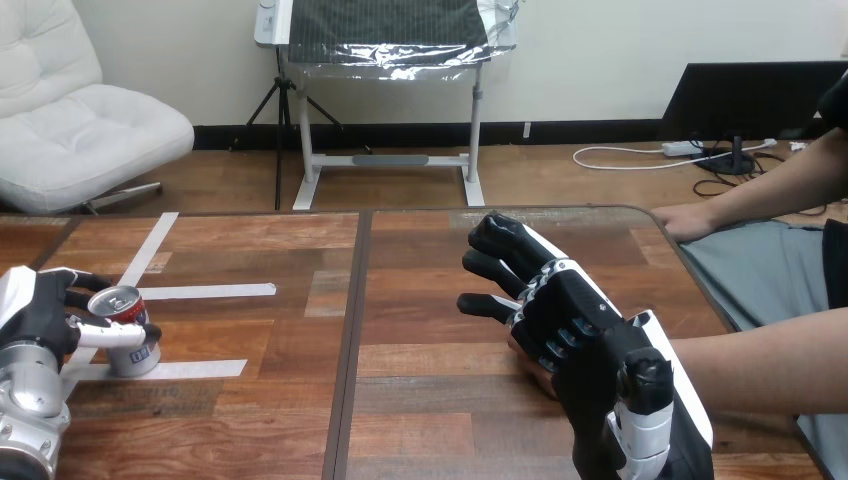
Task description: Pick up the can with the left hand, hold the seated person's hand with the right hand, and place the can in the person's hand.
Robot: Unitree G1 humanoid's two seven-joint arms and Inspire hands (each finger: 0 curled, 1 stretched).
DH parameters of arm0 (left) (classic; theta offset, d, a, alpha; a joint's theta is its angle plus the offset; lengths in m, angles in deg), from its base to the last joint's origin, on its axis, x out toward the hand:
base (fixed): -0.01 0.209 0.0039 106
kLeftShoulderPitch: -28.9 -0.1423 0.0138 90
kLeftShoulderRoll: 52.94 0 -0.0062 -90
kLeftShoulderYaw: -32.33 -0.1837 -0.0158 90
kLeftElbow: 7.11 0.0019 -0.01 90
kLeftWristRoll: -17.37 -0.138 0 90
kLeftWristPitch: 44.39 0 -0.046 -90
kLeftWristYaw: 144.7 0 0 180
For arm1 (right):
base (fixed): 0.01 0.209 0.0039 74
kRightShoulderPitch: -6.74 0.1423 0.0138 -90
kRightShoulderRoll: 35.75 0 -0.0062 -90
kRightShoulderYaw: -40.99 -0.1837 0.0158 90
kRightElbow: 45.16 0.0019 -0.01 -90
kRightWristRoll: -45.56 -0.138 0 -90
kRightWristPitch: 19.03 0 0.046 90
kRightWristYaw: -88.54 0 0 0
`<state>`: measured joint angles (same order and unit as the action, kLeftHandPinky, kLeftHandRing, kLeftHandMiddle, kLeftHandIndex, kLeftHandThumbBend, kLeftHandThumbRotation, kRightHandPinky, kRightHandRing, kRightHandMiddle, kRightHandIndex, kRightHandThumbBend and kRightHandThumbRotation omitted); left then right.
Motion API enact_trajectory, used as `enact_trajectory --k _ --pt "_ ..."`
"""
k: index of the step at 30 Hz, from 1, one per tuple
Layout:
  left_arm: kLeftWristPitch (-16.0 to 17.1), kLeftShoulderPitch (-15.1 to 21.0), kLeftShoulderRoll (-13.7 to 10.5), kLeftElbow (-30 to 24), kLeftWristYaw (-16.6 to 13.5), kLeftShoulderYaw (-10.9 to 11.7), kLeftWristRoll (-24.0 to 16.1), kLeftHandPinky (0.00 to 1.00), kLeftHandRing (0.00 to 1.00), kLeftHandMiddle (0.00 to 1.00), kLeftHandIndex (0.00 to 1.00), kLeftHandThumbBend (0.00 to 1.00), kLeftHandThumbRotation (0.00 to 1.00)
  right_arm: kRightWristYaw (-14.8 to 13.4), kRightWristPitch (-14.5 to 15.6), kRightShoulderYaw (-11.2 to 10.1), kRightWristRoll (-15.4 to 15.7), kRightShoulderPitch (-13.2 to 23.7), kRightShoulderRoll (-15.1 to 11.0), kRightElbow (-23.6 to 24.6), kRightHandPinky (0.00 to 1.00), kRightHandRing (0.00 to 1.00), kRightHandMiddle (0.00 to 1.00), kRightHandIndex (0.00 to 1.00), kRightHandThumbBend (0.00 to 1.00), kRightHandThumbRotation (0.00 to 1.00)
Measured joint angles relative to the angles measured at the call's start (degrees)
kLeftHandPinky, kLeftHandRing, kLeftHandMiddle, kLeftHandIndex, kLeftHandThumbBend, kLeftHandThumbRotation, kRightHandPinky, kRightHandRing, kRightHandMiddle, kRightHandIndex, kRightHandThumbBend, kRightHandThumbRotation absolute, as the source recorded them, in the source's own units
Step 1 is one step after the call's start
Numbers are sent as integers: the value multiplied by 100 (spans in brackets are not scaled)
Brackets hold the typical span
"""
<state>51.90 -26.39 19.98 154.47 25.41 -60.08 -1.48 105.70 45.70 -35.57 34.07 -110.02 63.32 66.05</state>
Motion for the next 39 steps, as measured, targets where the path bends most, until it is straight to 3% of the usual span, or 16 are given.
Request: enact_trajectory --k 23,39 --pt "26 0 41 1 -167 0 0 50 57 61 62 73 0 5 -1 0 -2 0 1 0 78 89 90 88 97 100" --pt "-11 0 45 1 -198 -2 2 49 57 61 62 78 0 -22 -1 -2 6 -5 1 32 80 88 89 87 97 100"
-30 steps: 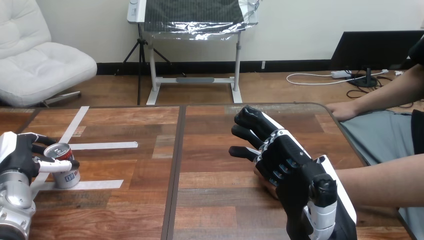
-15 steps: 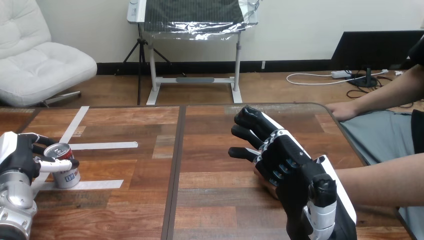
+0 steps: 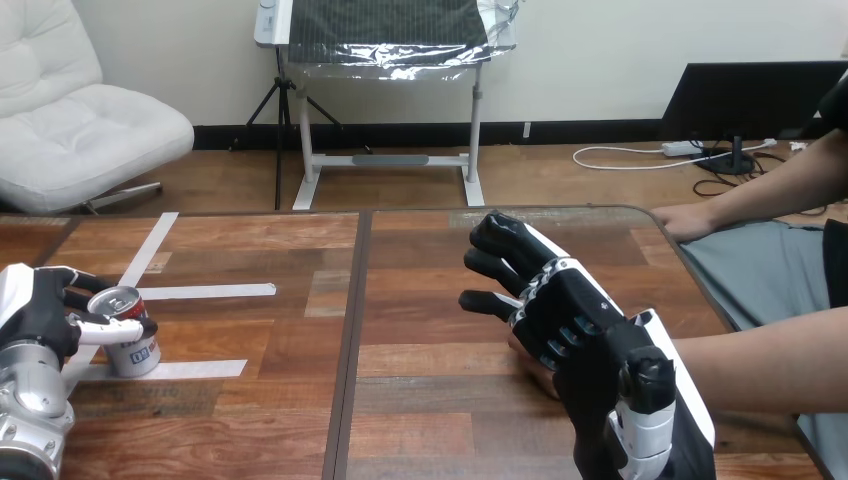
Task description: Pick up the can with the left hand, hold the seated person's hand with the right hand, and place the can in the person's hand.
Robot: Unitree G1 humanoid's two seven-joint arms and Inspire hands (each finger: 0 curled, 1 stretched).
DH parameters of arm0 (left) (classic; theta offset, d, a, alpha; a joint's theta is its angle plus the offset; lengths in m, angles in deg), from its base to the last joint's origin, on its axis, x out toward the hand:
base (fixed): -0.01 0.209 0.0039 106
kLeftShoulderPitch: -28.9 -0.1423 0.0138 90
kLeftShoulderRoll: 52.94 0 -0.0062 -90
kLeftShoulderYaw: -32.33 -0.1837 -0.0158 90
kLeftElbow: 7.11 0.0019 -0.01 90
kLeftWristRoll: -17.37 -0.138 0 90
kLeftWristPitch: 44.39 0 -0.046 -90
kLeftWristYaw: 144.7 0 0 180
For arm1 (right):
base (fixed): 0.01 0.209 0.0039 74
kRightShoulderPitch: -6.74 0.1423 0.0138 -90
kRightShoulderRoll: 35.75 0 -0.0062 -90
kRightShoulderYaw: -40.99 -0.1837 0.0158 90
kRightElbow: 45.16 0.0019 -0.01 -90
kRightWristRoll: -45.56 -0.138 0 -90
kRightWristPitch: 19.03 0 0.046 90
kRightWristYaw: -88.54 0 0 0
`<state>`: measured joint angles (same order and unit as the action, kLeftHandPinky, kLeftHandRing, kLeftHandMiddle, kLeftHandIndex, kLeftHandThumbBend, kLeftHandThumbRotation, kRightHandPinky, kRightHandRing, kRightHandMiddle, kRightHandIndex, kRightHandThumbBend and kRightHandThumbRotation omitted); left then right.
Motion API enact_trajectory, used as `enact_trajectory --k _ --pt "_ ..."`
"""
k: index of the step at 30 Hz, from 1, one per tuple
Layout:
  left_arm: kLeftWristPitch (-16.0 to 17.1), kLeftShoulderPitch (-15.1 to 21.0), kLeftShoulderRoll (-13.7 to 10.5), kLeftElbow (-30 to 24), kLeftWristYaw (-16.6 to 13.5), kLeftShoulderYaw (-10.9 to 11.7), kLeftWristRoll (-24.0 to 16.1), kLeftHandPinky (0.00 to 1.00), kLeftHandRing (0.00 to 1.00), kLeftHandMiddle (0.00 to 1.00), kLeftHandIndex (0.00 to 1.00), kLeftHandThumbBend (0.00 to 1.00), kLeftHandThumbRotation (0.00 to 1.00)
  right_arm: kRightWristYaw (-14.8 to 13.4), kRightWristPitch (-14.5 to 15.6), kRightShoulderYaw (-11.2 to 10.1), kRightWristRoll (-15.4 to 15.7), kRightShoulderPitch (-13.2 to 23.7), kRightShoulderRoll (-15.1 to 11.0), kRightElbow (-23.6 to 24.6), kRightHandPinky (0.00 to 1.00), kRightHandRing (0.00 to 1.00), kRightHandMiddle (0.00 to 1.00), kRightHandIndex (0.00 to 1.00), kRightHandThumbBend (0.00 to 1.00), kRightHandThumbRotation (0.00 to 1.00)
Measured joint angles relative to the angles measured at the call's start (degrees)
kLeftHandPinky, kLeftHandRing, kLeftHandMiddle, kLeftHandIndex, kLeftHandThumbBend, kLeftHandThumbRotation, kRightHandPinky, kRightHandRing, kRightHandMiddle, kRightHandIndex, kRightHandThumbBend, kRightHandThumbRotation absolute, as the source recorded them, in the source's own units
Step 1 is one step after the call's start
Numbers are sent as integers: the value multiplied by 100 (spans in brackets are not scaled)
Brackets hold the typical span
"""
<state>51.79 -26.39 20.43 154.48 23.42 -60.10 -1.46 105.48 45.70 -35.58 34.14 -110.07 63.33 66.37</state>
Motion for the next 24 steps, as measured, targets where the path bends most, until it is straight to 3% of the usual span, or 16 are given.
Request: enact_trajectory --k 24 --pt "-215 1 33 8 -57 -161 -22 47 56 61 60 81 0 -28 0 3 -11 -24 2 70 80 88 89 87 97 100"
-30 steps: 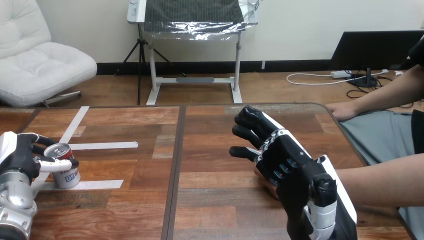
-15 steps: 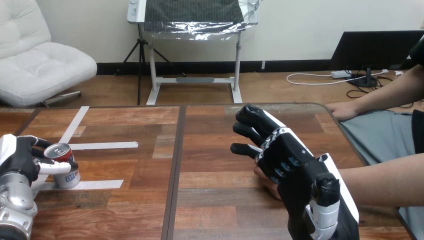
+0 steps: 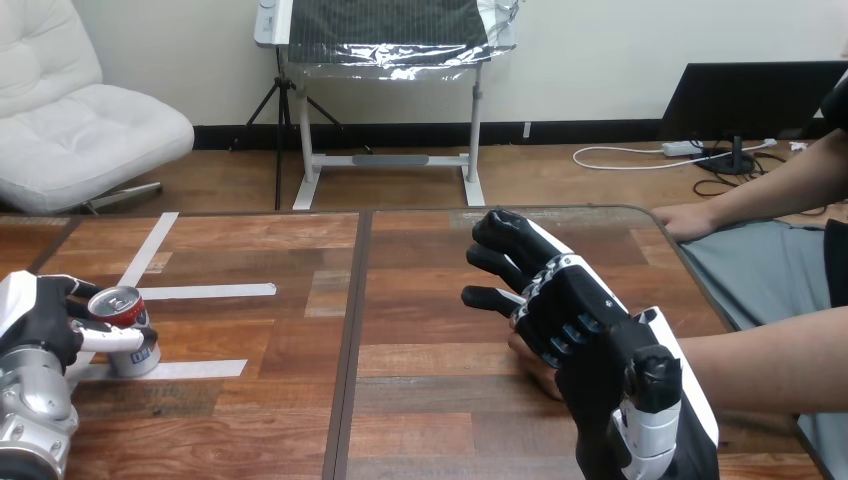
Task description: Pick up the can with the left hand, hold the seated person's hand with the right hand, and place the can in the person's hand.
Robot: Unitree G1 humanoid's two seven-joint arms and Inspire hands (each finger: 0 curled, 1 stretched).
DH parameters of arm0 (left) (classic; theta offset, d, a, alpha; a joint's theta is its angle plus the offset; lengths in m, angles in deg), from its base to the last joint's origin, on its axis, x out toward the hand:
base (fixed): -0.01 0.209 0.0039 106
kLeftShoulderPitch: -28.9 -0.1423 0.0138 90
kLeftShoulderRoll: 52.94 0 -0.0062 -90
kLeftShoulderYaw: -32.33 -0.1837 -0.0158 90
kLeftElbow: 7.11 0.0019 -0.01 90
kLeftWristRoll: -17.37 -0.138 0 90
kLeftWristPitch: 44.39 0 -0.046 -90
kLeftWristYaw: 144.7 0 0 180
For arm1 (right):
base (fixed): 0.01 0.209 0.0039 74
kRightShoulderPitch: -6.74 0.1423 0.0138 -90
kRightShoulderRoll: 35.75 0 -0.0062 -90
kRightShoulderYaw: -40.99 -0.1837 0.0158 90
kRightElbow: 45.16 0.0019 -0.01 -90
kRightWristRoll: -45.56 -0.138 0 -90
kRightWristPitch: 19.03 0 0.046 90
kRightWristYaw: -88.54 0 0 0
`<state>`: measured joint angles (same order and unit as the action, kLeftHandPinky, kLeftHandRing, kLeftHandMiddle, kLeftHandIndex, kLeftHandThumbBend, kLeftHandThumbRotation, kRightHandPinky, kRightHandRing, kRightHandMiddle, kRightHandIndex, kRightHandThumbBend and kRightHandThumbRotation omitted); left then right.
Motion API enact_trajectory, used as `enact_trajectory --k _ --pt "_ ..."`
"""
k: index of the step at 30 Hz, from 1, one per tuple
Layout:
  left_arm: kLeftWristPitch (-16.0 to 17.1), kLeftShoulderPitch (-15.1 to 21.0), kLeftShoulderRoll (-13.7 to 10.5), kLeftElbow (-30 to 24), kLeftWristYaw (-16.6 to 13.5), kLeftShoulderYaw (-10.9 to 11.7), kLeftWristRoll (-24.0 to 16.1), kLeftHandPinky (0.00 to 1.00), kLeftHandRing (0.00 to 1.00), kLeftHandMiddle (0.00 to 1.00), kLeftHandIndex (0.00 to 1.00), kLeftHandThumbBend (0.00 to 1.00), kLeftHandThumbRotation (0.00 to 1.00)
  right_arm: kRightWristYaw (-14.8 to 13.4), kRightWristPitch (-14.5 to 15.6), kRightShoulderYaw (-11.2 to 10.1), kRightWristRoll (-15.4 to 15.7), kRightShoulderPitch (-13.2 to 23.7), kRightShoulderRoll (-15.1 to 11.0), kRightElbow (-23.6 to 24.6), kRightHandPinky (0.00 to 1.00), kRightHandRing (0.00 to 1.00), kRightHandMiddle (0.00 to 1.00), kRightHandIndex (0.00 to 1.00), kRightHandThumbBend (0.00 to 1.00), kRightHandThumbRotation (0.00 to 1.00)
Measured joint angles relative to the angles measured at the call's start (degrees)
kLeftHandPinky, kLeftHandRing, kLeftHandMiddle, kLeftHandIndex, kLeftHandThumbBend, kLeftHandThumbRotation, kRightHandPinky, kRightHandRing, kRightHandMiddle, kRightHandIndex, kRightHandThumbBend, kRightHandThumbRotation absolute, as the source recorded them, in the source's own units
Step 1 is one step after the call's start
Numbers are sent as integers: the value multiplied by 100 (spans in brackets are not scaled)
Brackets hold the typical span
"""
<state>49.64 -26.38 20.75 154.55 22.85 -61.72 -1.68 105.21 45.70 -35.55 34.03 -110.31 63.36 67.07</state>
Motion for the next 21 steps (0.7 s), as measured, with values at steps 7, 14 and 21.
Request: enact_trajectory --k 7,14,21 --pt "-25 0 16 0 -105 -68 -43 44 54 59 58 81 0 -1 0 -1 -2 -33 0 3 80 88 89 87 96 100" --pt "-24 0 18 0 -168 -108 -79 44 53 58 55 79 0 -5 0 -1 -5 -58 3 3 79 88 88 86 97 100" --pt "-13 0 19 0 -204 -137 -77 43 52 56 52 76 0 -18 0 -1 -17 -59 8 5 79 87 88 85 97 100"
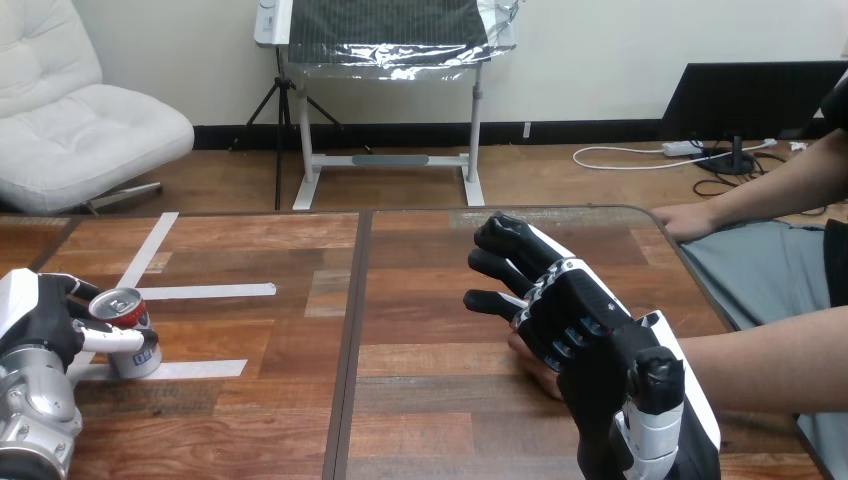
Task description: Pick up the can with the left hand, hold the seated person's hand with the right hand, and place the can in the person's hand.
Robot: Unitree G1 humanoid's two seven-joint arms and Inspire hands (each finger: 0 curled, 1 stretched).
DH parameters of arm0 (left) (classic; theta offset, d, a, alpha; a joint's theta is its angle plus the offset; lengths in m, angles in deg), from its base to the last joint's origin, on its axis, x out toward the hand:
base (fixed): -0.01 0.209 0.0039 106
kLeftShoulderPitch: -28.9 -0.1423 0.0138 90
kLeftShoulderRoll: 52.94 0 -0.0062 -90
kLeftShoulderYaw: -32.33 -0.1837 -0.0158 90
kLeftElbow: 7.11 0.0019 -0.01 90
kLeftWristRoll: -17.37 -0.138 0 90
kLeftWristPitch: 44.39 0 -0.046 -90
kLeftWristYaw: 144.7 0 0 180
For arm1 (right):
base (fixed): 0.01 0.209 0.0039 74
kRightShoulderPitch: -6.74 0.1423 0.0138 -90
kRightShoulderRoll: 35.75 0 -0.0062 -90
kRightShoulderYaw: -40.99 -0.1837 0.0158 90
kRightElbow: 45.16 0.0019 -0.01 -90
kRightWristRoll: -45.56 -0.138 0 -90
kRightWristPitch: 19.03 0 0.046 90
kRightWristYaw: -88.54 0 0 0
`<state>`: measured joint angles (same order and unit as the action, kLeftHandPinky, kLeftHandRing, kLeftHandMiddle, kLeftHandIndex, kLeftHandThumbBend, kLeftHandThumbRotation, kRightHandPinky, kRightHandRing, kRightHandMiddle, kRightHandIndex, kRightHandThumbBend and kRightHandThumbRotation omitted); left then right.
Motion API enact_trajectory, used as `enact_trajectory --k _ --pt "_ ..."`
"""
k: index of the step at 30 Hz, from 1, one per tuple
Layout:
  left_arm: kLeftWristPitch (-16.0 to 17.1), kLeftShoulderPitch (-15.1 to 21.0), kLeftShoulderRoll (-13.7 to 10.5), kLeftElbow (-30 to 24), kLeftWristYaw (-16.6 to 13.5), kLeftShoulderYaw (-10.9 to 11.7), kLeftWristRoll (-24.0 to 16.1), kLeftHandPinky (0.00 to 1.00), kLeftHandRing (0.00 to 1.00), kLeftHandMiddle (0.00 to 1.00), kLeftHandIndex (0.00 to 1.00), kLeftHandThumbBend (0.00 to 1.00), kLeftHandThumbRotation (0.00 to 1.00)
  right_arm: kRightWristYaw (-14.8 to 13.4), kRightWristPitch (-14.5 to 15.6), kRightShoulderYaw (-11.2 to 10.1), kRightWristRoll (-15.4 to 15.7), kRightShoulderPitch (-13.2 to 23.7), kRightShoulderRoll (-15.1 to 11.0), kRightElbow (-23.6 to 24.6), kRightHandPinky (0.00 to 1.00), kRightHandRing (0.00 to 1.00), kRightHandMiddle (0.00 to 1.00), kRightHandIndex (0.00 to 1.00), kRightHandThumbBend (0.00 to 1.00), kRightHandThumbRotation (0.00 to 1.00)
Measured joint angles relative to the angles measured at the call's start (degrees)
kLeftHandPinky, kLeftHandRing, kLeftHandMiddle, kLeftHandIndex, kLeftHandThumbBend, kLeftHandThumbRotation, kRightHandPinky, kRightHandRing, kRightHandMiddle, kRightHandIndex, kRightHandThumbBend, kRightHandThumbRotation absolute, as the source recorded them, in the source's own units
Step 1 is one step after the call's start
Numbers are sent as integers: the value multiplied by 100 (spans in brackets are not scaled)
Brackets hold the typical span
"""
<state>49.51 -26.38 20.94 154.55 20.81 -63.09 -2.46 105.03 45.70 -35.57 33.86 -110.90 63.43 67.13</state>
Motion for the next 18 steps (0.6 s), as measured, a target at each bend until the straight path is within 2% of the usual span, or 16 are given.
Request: enact_trajectory --k 18 --pt "102 0 10 0 -21 -7 29 44 52 55 50 75 0 -30 0 0 -73 0 4 2 78 87 88 85 98 100"
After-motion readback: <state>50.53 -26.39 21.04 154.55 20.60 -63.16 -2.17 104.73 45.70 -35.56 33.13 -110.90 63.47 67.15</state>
